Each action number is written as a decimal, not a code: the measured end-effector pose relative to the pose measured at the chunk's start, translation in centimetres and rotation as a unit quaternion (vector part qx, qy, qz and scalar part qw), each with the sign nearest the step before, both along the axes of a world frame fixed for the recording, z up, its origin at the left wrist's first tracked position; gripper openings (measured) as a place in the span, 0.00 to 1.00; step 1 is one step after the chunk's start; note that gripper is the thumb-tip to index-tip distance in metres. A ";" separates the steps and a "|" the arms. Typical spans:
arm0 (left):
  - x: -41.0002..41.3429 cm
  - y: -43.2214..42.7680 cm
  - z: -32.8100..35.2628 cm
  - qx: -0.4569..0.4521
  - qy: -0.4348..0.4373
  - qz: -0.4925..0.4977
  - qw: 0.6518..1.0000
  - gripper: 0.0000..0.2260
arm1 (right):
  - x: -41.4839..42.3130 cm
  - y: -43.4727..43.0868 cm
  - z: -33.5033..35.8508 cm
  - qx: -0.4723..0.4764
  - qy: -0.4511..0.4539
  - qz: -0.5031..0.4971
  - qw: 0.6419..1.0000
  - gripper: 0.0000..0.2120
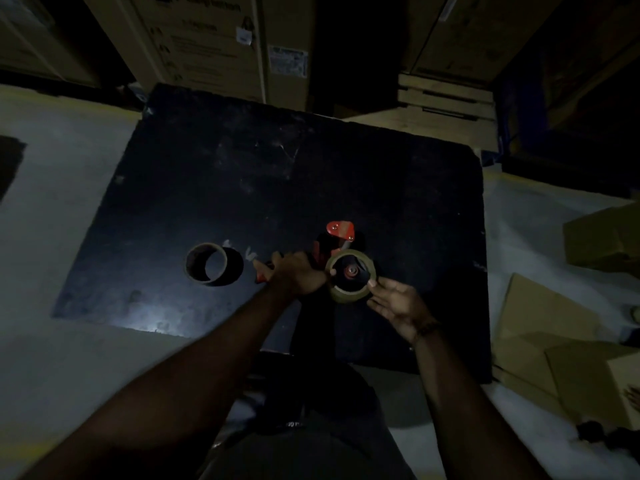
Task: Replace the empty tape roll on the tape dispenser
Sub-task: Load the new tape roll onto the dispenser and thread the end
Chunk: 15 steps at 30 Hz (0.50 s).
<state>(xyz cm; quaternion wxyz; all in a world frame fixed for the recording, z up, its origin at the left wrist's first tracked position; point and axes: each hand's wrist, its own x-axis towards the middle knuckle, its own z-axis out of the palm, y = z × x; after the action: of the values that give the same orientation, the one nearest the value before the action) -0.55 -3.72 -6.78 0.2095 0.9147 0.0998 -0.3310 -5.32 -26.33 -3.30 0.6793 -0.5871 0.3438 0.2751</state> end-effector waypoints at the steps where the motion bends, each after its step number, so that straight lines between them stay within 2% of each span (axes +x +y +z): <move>1: -0.5 0.4 -1.1 -0.010 -0.024 0.009 1.000 0.44 | -0.2 0.0 0.0 0.000 -0.011 0.003 1.000 0.16; 3: -1.4 1.0 -1.8 -0.015 -0.057 0.017 0.998 0.49 | -0.6 0.1 0.2 -0.002 -0.027 0.011 1.000 0.16; 8: -1.5 1.2 2.7 -0.017 -0.062 0.026 0.998 0.50 | -0.4 0.3 1.1 0.002 -0.063 0.029 0.998 0.18; 10: -1.6 1.5 4.5 -0.034 -0.071 0.018 0.997 0.45 | -0.2 0.3 1.1 0.004 -0.065 0.039 0.997 0.19; 13: -2.0 2.2 5.8 -0.051 -0.103 0.010 0.993 0.32 | 0.0 0.6 1.6 -0.001 -0.057 0.055 0.997 0.17; 15: -2.3 2.5 5.8 -0.068 -0.109 0.021 0.992 0.31 | 0.0 0.7 2.0 0.004 -0.058 0.071 0.996 0.13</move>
<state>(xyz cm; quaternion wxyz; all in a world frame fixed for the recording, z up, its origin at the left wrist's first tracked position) -2.86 -1.20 -1.03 0.2876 0.9266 0.0724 -0.2312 -5.35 -25.67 -1.33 0.6792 -0.6223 0.2605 0.2892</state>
